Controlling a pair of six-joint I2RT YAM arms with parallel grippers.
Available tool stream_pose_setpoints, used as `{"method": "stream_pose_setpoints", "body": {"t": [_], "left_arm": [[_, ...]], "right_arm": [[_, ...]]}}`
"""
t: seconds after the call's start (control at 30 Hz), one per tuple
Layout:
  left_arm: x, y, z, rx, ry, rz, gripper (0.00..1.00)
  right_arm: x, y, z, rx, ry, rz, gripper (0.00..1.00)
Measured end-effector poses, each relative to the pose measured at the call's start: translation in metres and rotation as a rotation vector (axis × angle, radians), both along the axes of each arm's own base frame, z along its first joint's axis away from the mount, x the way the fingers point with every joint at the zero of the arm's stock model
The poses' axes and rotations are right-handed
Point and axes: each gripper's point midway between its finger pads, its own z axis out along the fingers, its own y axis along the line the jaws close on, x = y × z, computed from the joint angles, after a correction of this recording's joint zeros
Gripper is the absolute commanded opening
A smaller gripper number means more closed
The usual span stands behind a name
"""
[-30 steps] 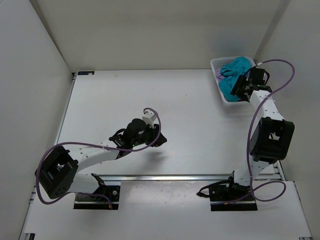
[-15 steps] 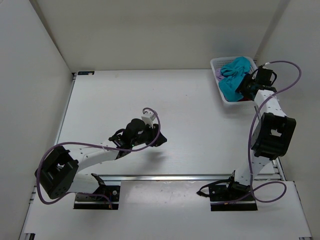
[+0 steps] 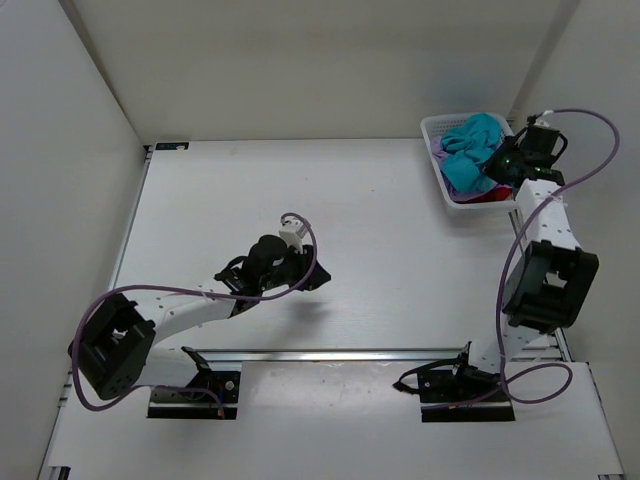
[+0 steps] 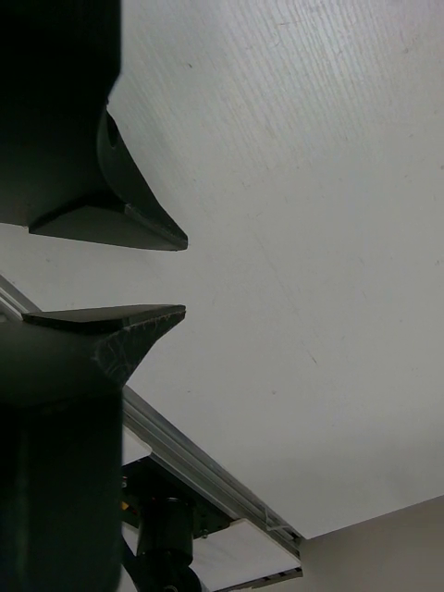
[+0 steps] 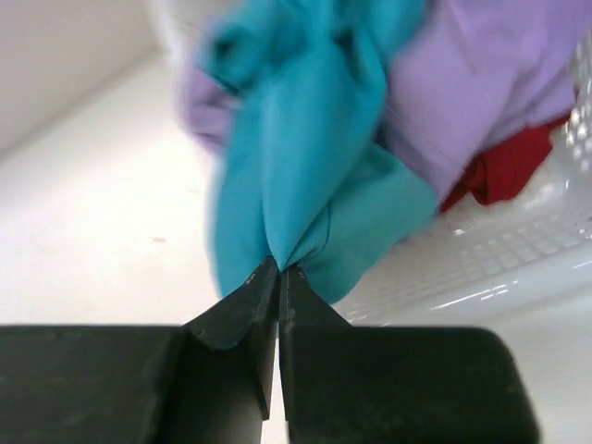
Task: Fold and stack the t-shirts
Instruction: Grab crumpled tshirt from bin with the right arm, then move the tshirt to the center of the board
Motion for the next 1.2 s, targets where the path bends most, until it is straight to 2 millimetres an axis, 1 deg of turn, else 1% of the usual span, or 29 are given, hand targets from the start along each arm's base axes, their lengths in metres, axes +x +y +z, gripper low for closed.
{"method": "stream_pose_setpoints", "body": {"t": [0.03, 0.07, 0.13, 0.17, 0.23, 0.27, 0.3, 0.33, 0.37, 0.4, 0.43, 0.5, 0.57, 0.6, 0.67, 0.73, 0.77, 0.8, 0.83, 0.87, 0.93, 1.0, 1.03, 1.07, 1.1, 1.13, 1.2], "left_arm": [[0.0, 0.001, 0.001, -0.001, 0.0, 0.002, 0.42], [0.001, 0.002, 0.002, -0.006, 0.0, 0.005, 0.42], [0.004, 0.004, 0.008, -0.019, -0.007, 0.018, 0.42], [0.007, 0.007, 0.011, -0.028, -0.009, 0.025, 0.42], [0.014, 0.013, 0.018, -0.049, -0.011, 0.05, 0.42], [0.019, 0.017, 0.021, -0.059, -0.01, 0.067, 0.41], [0.023, 0.022, 0.023, -0.07, -0.007, 0.083, 0.42], [0.026, 0.025, 0.025, -0.076, -0.007, 0.096, 0.42], [0.032, 0.032, 0.028, -0.089, -0.002, 0.118, 0.42], [0.036, 0.037, 0.031, -0.102, -0.001, 0.14, 0.43], [0.039, 0.042, 0.033, -0.109, 0.0, 0.153, 0.42], [0.047, 0.059, 0.038, -0.14, 0.0, 0.206, 0.43], [0.051, 0.078, 0.036, -0.157, 0.009, 0.263, 0.43], [0.053, 0.086, 0.035, -0.162, 0.016, 0.286, 0.43], [0.057, 0.105, 0.032, -0.177, 0.026, 0.347, 0.42], [0.058, 0.123, 0.029, -0.188, 0.033, 0.398, 0.43], [0.059, 0.13, 0.031, -0.194, 0.033, 0.419, 0.43], [0.06, 0.135, 0.033, -0.198, 0.027, 0.435, 0.43], [0.062, 0.141, 0.036, -0.204, 0.017, 0.451, 0.43], [0.063, 0.146, 0.04, -0.209, 0.006, 0.466, 0.43], [0.063, 0.152, 0.043, -0.208, -0.003, 0.481, 0.43], [0.063, 0.153, 0.042, -0.203, -0.003, 0.483, 0.43], [0.062, 0.153, 0.041, -0.2, 0.0, 0.482, 0.44], [0.062, 0.152, 0.04, -0.196, 0.006, 0.479, 0.43], [0.061, 0.151, 0.037, -0.19, 0.012, 0.475, 0.43], [0.06, 0.148, 0.035, -0.183, 0.017, 0.467, 0.44], [0.055, 0.139, 0.026, -0.158, 0.034, 0.442, 0.44]], "right_arm": [[-0.004, 0.005, 0.026, -0.01, -0.053, 0.01, 0.0], [-0.007, 0.01, 0.047, -0.016, -0.097, 0.022, 0.0], [-0.012, 0.031, 0.108, -0.023, -0.215, 0.083, 0.0], [-0.015, 0.046, 0.145, -0.026, -0.286, 0.132, 0.01], [-0.022, 0.081, 0.215, -0.035, -0.436, 0.242, 0.0], [-0.028, 0.101, 0.241, -0.033, -0.491, 0.301, 0.0], [-0.036, 0.124, 0.268, -0.028, -0.548, 0.374, 0.0], [-0.046, 0.149, 0.289, -0.017, -0.598, 0.45, 0.0], [-0.062, 0.18, 0.312, 0.005, -0.648, 0.55, 0.0], [-0.071, 0.194, 0.322, 0.018, -0.67, 0.599, 0.0], [-0.087, 0.22, 0.338, 0.049, -0.705, 0.694, 0.0], [-0.115, 0.258, 0.36, 0.112, -0.758, 0.846, 0.0], [-0.135, 0.277, 0.374, 0.162, -0.79, 0.946, 0.0], [-0.148, 0.286, 0.381, 0.202, -0.809, 1.014, 0.0], [-0.156, 0.288, 0.386, 0.234, -0.824, 1.061, 0.0], [-0.161, 0.286, 0.385, 0.263, -0.825, 1.098, 0.0], [-0.16, 0.282, 0.379, 0.271, -0.817, 1.102, 0.0], [-0.159, 0.277, 0.368, 0.282, -0.798, 1.103, 0.0], [-0.157, 0.271, 0.353, 0.296, -0.779, 1.098, 0.0], [-0.153, 0.264, 0.329, 0.32, -0.741, 1.082, 0.0], [-0.144, 0.256, 0.288, 0.374, -0.656, 1.055, 0.0], [-0.127, 0.25, 0.228, 0.431, -0.548, 1.002, 0.0], [-0.115, 0.248, 0.193, 0.466, -0.471, 0.965, 0.0], [-0.103, 0.247, 0.16, 0.498, -0.397, 0.927, 0.03], [-0.092, 0.245, 0.133, 0.52, -0.331, 0.886, 0.11], [-0.078, 0.242, 0.101, 0.534, -0.255, 0.829, 0.18], [-0.051, 0.234, 0.037, 0.528, -0.101, 0.701, 0.49]]}}
